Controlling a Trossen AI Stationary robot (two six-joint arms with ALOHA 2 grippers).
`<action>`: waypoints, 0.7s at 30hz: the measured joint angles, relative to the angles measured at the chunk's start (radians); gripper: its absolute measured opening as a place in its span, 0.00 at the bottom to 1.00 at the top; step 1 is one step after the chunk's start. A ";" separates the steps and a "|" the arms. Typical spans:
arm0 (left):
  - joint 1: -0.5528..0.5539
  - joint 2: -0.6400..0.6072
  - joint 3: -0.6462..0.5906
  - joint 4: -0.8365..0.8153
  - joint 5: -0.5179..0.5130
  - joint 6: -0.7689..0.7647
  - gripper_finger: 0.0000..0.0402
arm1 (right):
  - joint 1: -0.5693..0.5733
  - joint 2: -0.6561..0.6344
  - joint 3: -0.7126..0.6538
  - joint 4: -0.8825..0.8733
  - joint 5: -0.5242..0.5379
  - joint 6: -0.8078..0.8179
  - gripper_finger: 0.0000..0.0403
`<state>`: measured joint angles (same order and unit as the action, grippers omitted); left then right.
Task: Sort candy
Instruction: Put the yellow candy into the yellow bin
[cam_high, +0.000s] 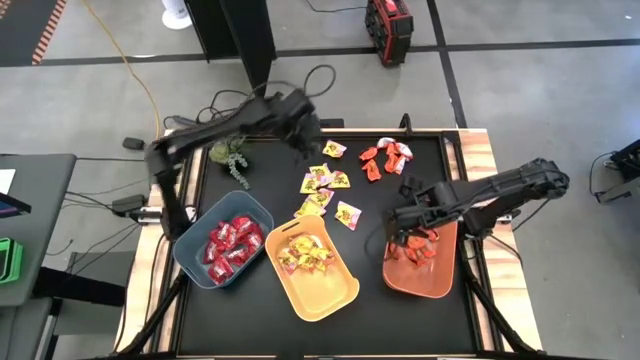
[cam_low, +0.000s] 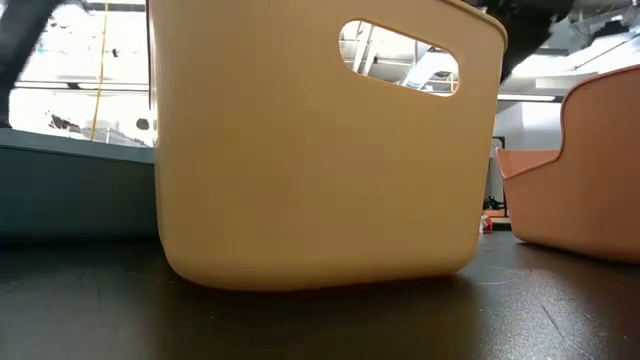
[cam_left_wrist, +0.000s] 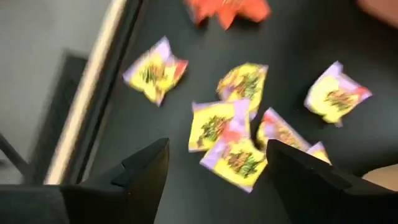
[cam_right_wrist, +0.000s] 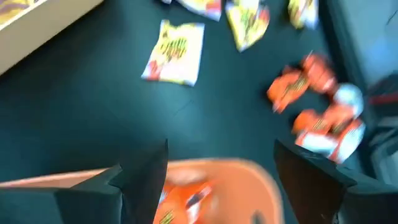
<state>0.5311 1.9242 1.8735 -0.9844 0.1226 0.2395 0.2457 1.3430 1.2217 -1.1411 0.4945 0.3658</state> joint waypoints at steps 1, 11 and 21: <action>0.019 0.054 0.056 -0.031 0.021 0.000 0.65 | -0.004 0.000 0.000 0.023 0.005 -0.039 0.77; 0.078 0.441 0.464 -0.053 0.057 -0.207 0.64 | -0.012 0.000 0.000 0.088 0.009 -0.180 0.77; 0.073 0.489 0.474 0.033 -0.031 -0.460 0.71 | -0.012 0.000 0.000 0.091 0.008 -0.189 0.77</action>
<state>0.6038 2.4128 2.3478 -0.9512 0.0919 -0.2208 0.2337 1.3430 1.2217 -1.0502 0.5029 0.1765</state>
